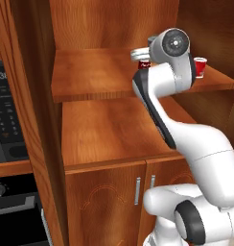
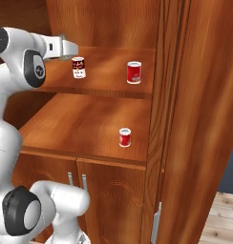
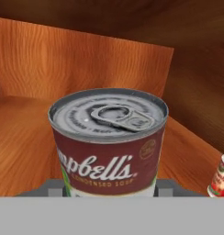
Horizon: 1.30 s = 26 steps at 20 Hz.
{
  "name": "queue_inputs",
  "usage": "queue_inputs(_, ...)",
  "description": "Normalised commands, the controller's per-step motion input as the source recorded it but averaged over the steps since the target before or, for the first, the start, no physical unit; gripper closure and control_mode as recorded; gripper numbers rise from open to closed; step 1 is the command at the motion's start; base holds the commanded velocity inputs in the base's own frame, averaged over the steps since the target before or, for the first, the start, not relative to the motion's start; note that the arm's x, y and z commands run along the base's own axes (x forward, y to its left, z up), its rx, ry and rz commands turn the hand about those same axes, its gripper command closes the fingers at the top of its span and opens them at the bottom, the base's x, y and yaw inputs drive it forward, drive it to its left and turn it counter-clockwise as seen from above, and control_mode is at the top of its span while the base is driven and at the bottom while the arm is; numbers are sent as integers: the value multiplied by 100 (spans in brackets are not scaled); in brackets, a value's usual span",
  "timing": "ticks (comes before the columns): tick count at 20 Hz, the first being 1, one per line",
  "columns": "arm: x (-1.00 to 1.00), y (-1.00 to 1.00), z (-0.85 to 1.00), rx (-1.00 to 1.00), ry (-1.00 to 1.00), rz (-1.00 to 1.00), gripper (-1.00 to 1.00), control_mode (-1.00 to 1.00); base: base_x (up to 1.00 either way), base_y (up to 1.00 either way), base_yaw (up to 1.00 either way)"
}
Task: Stack two cans on top of the other two cans in the cabinet.
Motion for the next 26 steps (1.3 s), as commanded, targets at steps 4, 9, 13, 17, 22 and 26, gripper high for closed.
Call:
queue_inputs(4, 32, -8, 0, 2, 0, 0, 100, -100, 0, 0, 0)
queue_inputs(9, 22, -4, 0, 7, 0, 0, 100, -100, 0, 0, 0)
queue_inputs(13, 15, 0, 0, 9, 0, 0, 100, -100, 0, 0, 0)
queue_inputs(17, 16, 0, 0, 7, 0, 0, 100, -100, 0, 0, 0)
queue_inputs(22, 14, -1, -1, 1, 0, 0, 100, -100, 0, 0, 0)
queue_inputs(26, 13, 0, -6, 0, 0, 0, 100, -100, 0, 0, 0)
